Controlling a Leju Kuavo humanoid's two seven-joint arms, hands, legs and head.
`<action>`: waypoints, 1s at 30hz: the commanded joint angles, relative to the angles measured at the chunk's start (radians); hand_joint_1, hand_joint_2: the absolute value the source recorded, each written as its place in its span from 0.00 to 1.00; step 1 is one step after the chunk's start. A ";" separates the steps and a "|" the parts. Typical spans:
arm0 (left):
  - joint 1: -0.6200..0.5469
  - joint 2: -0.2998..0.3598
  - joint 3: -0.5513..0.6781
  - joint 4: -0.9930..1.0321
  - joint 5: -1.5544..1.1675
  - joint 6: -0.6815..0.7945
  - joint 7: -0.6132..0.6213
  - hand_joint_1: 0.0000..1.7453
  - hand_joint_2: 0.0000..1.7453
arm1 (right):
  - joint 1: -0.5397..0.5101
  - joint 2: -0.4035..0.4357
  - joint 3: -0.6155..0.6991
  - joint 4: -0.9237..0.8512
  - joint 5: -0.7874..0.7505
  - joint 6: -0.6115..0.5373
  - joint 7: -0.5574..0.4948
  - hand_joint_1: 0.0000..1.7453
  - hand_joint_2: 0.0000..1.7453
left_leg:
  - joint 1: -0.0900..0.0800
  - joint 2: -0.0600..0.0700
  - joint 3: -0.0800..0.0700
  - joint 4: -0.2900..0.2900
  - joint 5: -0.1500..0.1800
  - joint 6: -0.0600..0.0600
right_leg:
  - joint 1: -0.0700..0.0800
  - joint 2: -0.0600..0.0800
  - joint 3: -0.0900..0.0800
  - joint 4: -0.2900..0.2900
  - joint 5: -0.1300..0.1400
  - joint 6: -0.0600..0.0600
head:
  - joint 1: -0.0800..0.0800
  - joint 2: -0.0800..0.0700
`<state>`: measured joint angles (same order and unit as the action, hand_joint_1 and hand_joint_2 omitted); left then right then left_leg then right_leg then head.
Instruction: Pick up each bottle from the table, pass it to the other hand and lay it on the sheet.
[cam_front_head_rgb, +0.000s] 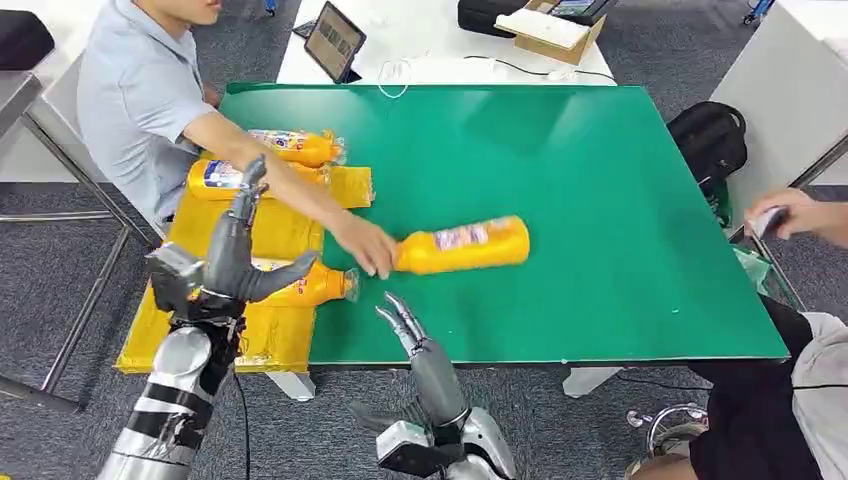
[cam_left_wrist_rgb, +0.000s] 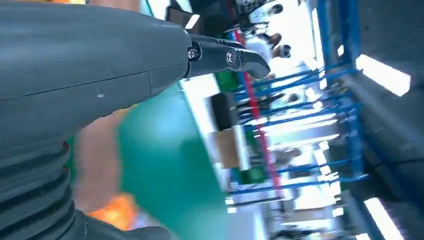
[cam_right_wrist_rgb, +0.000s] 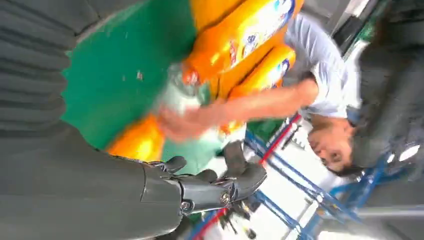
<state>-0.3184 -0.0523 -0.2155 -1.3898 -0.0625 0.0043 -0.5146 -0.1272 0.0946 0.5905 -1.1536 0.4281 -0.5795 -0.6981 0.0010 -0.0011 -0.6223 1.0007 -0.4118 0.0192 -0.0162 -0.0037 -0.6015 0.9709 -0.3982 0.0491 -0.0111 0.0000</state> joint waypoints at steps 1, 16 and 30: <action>0.208 -0.042 0.092 -0.230 0.088 0.088 -0.024 0.00 1.00 | -0.084 -0.085 -0.336 0.060 0.232 0.028 0.126 0.00 1.00 | -0.001 0.002 0.003 -0.001 -0.001 0.000 | -0.001 0.002 0.003 -0.001 -0.001 -0.001 | 0.000 0.000; 0.255 -0.049 0.041 -0.240 -0.005 0.186 0.002 0.00 1.00 | -0.189 -0.098 -0.369 0.177 0.345 0.104 0.180 0.00 1.00 | -0.001 -0.001 0.005 0.001 -0.003 -0.001 | 0.000 -0.001 0.005 0.000 -0.002 -0.002 | 0.000 0.000; 0.226 -0.048 0.004 -0.150 -0.037 0.239 0.075 0.00 1.00 | -0.435 -0.085 -0.303 0.624 0.435 0.223 0.339 0.00 1.00 | -0.001 -0.001 0.003 0.000 0.000 0.000 | 0.000 -0.001 0.004 -0.001 0.000 0.000 | 0.000 0.000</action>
<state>-0.0603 -0.1061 -0.1907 -1.6281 -0.1034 0.2544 -0.4642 -0.4259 0.0084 0.2487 -0.8319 0.8381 -0.4089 -0.4272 -0.0006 -0.0026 -0.6221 1.0011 -0.4113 0.0198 -0.0172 -0.0050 -0.6007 0.9707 -0.3975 0.0499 -0.0111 0.0000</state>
